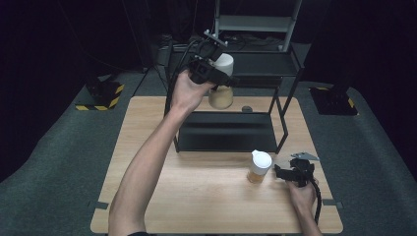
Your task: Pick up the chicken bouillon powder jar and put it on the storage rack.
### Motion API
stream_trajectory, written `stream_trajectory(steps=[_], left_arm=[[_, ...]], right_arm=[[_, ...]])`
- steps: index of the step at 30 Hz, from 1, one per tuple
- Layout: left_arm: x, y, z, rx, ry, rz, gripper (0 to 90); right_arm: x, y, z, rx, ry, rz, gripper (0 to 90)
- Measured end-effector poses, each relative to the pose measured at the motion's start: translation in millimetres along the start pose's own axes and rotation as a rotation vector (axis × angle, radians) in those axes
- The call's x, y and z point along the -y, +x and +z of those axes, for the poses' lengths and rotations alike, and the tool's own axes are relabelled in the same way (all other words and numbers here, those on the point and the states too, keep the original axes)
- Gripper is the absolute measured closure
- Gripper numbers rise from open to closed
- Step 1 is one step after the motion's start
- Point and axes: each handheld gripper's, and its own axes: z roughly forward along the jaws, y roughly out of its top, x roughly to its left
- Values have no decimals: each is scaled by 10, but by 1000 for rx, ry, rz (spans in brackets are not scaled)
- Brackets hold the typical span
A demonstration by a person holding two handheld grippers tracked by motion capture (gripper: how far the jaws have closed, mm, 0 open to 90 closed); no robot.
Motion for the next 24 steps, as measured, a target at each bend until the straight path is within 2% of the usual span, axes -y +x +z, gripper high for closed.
stream_trajectory(steps=[4, 7, 11, 16, 24], left_arm=[[-118, -4, -16, -29, 3, -16, 351], [-246, -10, -28, -74, -1, -48, 351], [-338, 20, -26, -109, -20, -96, 352], [-515, -55, 101, -216, 6, -133, 353], [-673, -82, 306, -316, -2, -180, 354]], right_arm=[[-1, 1, 0, 0, 1, 1, 62], [-2, 1, -1, 1, 1, 0, 62], [-2, -1, -1, 0, 1, -1, 62], [0, -1, 0, 1, 0, -3, 62], [1, -3, 0, 0, 0, -2, 62]])
